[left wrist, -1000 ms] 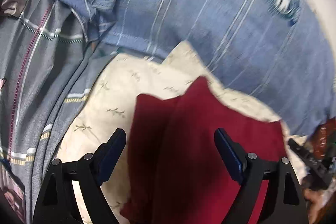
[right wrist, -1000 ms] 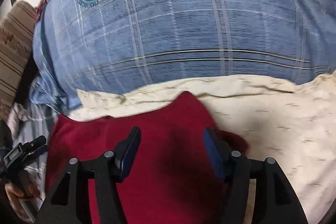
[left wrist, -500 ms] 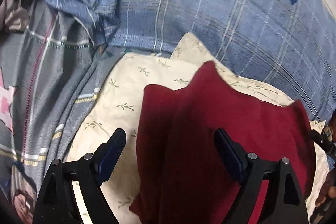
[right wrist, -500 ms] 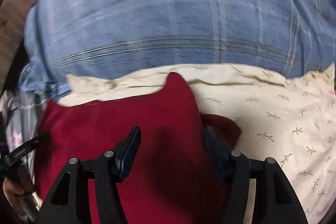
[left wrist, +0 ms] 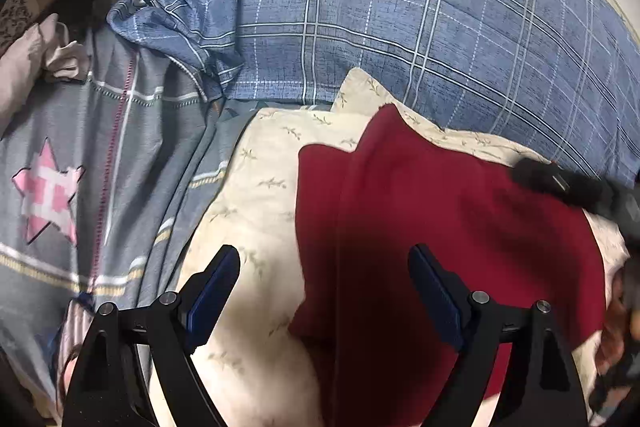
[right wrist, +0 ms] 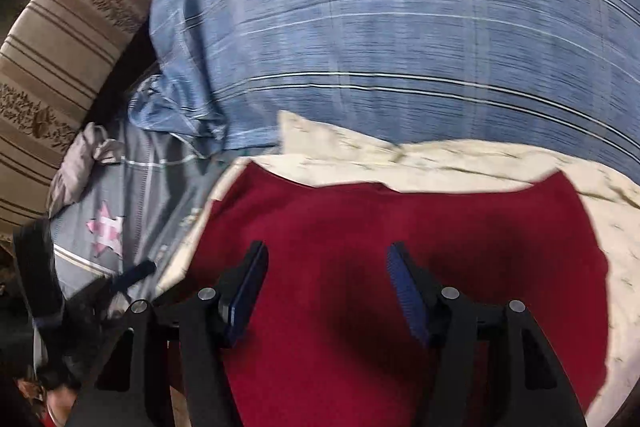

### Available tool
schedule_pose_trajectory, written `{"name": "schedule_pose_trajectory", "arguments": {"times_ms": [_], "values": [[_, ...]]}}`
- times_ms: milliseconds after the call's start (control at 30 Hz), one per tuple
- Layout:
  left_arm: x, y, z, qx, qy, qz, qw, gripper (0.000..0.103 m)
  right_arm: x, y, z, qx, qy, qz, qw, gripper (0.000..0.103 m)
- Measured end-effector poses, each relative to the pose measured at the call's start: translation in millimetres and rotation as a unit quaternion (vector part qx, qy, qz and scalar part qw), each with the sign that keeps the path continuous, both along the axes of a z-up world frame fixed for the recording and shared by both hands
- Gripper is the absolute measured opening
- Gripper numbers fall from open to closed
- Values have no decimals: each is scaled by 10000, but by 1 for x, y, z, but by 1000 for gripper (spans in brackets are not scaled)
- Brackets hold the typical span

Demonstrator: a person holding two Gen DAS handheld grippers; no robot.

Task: Fold small clothes

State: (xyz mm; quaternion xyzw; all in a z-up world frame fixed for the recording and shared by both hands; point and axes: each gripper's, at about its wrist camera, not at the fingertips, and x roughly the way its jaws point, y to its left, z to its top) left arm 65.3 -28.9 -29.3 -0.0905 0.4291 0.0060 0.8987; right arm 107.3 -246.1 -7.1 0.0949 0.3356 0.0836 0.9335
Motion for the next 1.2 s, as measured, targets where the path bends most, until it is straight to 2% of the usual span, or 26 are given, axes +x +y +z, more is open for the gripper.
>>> {"name": "schedule_pose_trajectory", "arguments": {"times_ms": [167,300,367,400,467,633,767,800,867,900,933,967,1067,1133,1200], "values": [[-24,12,-11,-110,124,41,9999,87,30,35,2,224,128,403,9989,66],[-20,19,-26,-305,392,98,9987,85,64,69,-12,89,380,561,9977,65],[-16,20,-25,-323,393,80,9987,85,76,85,-22,1,501,631,9967,64],[-16,21,-24,-294,354,97,9989,85,81,91,-27,-89,562,656,9962,60],[-14,21,-24,-287,355,108,9989,85,92,104,-38,-529,653,602,9946,14],[-6,21,-30,-429,471,194,9978,86,97,113,-35,-303,402,812,9954,8],[-4,22,-33,-483,501,204,9974,86,117,125,-62,-508,825,813,9920,7],[-3,24,-34,-523,512,219,9971,86,116,126,-63,-522,798,813,9921,7],[-4,28,-34,-616,529,261,9964,86,104,117,-52,-187,665,808,9943,18],[-4,29,-34,-627,524,274,9963,86,99,112,-46,14,665,797,9946,28],[-5,29,-34,-628,524,277,9963,86,91,107,-39,221,704,805,9940,56],[-5,29,-33,-628,521,274,9963,86,86,105,-35,262,730,799,9938,75],[-8,30,-33,-640,498,275,9963,86,72,112,-25,-189,708,857,9936,82],[-11,29,-33,-637,502,254,9964,86,74,128,-31,-740,917,897,9890,83],[-12,27,-33,-619,494,228,9966,86,78,139,-41,-1044,1017,903,9852,86]]}}
